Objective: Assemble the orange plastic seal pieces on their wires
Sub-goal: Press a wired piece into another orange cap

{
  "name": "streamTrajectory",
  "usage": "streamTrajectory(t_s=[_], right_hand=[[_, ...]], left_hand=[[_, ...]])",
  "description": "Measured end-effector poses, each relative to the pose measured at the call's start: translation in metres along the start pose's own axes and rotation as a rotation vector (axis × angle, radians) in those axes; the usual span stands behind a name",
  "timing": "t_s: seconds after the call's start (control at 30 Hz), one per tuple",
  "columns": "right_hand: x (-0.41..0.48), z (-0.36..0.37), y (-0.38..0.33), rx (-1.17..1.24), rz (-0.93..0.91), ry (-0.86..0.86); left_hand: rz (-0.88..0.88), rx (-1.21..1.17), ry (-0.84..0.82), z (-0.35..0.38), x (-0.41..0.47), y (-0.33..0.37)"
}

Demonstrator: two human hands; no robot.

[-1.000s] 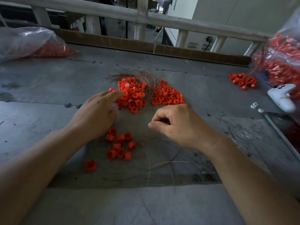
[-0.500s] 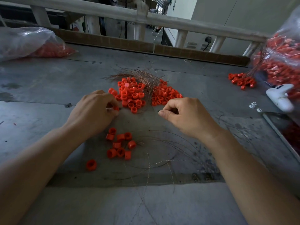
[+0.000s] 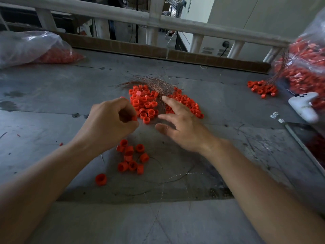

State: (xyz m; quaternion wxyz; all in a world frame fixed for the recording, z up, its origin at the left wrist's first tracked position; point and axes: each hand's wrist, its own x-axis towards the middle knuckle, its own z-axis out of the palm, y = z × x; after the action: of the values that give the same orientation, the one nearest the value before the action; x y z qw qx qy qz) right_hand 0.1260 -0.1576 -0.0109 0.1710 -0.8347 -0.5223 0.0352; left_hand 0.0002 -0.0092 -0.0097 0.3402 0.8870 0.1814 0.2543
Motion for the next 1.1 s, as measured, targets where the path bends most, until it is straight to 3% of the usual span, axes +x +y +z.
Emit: streamTrajectory(t_s=[0.17,0.47,0.7,1.1], right_hand=[[0.0029,0.007,0.0039,-0.018,-0.004,-0.08],[-0.0022,-0.0007,0.004,0.062,-0.089,0.135],[-0.0045,0.0022,-0.0027,0.06,-0.131,-0.053],[-0.0021,0.0008,0.0028,0.06,-0.118,0.056]], left_hand=[[0.015,-0.012,-0.02,0.0006,-0.002,0.0019],[0.027,-0.004,-0.034,0.0008,-0.0029,0.0024],[0.049,0.005,-0.049,0.001,-0.0045,0.0045],[0.047,-0.013,-0.056,0.0017,-0.0069,0.0064]])
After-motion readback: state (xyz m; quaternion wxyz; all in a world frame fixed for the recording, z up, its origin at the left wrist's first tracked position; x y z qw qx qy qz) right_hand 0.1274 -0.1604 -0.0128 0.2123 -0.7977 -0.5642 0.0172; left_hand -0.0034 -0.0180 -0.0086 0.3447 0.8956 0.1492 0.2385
